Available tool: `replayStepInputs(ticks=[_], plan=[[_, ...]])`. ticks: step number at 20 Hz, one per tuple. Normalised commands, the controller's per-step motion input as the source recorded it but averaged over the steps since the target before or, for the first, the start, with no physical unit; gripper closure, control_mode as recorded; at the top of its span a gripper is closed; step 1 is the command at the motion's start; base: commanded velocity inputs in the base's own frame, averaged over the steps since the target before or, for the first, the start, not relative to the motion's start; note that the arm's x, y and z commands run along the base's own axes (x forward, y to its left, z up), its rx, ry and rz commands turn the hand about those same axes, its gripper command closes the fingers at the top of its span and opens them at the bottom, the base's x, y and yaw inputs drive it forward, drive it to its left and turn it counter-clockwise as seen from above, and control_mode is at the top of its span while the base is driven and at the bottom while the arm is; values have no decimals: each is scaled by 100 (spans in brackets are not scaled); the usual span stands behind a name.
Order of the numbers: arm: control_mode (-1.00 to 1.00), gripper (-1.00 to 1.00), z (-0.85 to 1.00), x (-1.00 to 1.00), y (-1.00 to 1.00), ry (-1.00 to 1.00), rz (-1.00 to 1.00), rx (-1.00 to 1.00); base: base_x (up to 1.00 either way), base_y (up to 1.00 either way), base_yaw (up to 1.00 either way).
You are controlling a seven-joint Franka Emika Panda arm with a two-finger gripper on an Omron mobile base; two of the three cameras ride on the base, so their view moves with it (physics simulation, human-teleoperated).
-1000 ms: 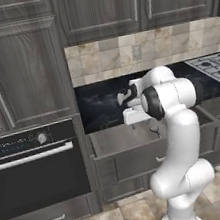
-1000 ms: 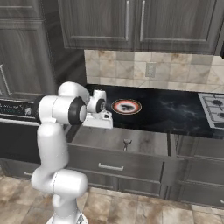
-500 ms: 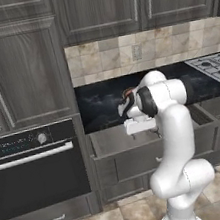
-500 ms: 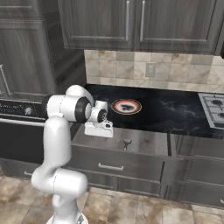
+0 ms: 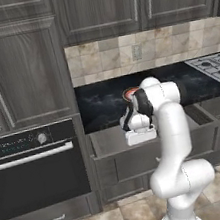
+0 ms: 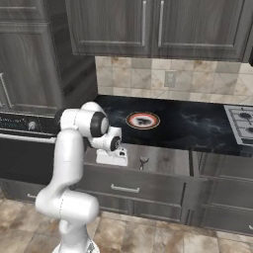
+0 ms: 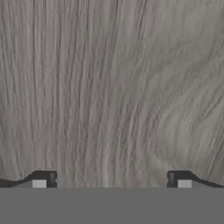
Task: Pick the peeler from the drawer and place it on the counter.
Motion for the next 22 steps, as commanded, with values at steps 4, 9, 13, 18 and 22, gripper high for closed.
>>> replayStepInputs(ticks=[4, 9, 13, 18, 22], plan=[[-100, -100, -31, -80, -2, 0, 0, 1, 0, 0, 0], [-100, -100, -3, -100, -14, 0, 0, 7, 0, 0, 0], [-100, -100, 0, -100, -21, 0, 0, 12, 0, 0, 0], [-100, -100, 14, -100, -21, 0, 0, 10, 0, 0, 0], [-100, -100, 64, -100, -29, 0, 0, 9, 0, 0, 0]])
